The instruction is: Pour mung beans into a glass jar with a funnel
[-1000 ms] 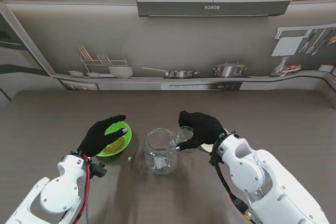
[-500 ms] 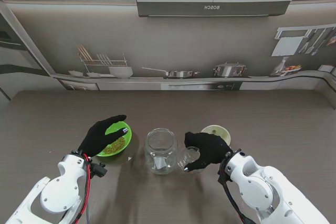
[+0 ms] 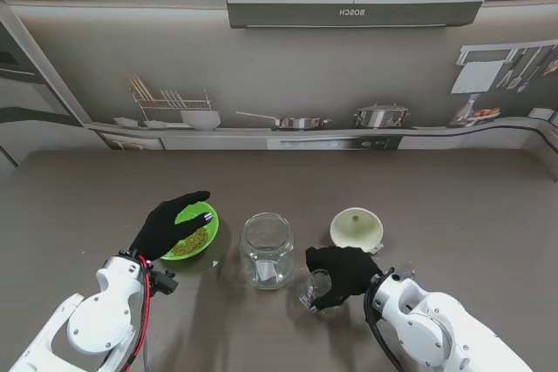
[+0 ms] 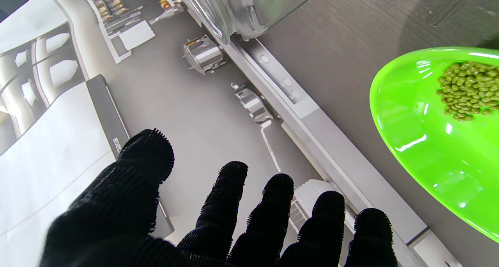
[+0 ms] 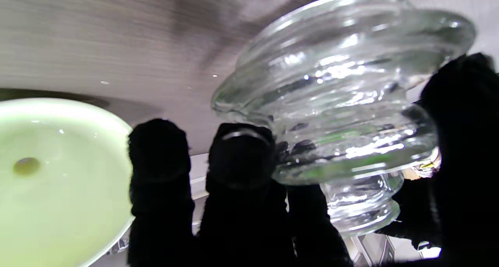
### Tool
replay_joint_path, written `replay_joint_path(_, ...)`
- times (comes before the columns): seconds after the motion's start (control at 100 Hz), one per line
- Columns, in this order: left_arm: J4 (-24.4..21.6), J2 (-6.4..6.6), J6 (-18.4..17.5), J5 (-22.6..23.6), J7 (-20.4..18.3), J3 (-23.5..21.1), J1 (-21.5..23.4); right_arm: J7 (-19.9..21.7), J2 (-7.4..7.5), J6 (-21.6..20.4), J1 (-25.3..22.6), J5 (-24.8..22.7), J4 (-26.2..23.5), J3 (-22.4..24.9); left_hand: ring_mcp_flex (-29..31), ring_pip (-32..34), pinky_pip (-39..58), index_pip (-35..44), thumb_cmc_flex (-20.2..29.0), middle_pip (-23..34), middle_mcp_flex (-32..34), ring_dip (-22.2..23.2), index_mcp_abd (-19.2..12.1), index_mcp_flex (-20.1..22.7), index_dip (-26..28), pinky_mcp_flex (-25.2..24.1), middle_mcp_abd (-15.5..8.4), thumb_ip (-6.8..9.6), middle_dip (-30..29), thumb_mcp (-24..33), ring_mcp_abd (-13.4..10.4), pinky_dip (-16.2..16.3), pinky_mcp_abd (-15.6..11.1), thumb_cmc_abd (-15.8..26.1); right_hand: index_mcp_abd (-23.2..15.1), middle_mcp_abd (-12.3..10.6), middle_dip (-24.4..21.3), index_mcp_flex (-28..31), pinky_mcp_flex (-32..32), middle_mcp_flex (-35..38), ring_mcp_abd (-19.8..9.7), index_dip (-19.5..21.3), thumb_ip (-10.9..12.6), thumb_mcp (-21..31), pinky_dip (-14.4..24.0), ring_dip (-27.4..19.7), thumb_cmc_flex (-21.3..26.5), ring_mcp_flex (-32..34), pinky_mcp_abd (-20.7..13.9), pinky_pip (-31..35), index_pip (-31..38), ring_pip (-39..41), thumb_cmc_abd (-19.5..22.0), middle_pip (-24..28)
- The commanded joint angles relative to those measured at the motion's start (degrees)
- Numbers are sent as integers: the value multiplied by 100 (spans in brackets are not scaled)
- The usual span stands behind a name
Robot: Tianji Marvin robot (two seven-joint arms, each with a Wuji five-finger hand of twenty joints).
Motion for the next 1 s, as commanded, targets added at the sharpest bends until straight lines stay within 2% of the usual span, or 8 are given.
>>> replay_joint_path(0.0,4,-7,20,-10,-121,8,7,46,1,-48,-12,11,53,-40,-29,-47,-83,-44,-78,-20,3,-15,-68,-7,-10,-72,-10,191,12,-96,-36,33,-87,248,-731,-832,88,217,-150,358,-64,265,29,2674,103,-99,928,133,-32,-28,894,-240,511,331)
replay_joint_path(0.28,8,-7,23,-10,-123,13,3,-263,32,-70,-6,-389,161,-60,-34,-49,-85,-50,-77,-19,5,-15,-72,-22,-11,-75,1,191,12,-95,-25,33,-83,242,-1019,-958,-132,344,-624,288,119,132,8,2751,-60,-328,799,-262,63,-322,529,-1170,420,-112)
replay_joint_path(0.58,17,-4,22,-12,-139,21,-5,-352,87,-63,-14,-740,135,-89,-36,-50,-85,-50,-74,-19,5,-15,-72,-21,-11,-76,-6,191,13,-97,-19,33,-84,239,-1107,-770,-549,381,-917,-323,319,106,161,2660,-119,-472,452,-713,54,-440,-337,-1771,548,-577)
replay_joint_path(0.7,17,-4,23,-12,-140,20,-5,-185,111,-91,-26,-759,68,-74,-32,-49,-85,-45,-76,-17,12,-14,-65,-9,-10,-76,2,191,14,-96,-26,33,-83,241,-1171,-607,-1063,377,-1018,-633,457,138,344,2680,-146,-608,366,-939,75,-529,-925,-2137,699,-925)
replay_joint_path(0.78,16,-3,24,-11,-142,18,-3,-120,118,-87,-33,-759,44,-70,-34,-50,-86,-48,-76,-21,3,-14,-58,-16,-11,-78,-5,192,13,-94,-20,33,-85,243,-1206,-564,-1159,369,-1073,-784,534,148,418,2649,-144,-642,328,-1076,90,-554,-1101,-2236,735,-954)
replay_joint_path(0.87,14,-3,29,-13,-142,17,-1,-114,127,-75,-40,-807,33,-82,-30,-47,-84,-48,-77,-18,10,-13,-72,-14,-11,-73,4,191,14,-96,-26,33,-85,243,-1223,-504,-1309,357,-1137,-1027,619,383,782,2638,-124,-688,188,-1234,111,-593,-1492,-2346,753,-974)
replay_joint_path(0.9,13,-3,31,-14,-142,17,-1,-128,131,-69,-40,-838,33,-90,-33,-49,-84,-48,-76,-17,12,-14,-68,-14,-11,-73,-15,191,14,-96,-24,33,-86,243,-1226,-499,-1364,370,-1147,-1080,620,662,1008,2639,-115,-696,130,-1264,98,-605,-1668,-2351,754,-980)
replay_joint_path(0.99,9,-3,39,-16,-147,17,2,-137,138,-49,-38,-875,39,-114,-33,-48,-85,-47,-73,-17,11,-13,-63,-15,-10,-76,-2,191,15,-98,-31,33,-93,242,-1256,-460,-1398,308,-1222,-1265,674,759,1093,2609,-118,-717,100,-1411,118,-642,-1823,-2405,649,-1034)
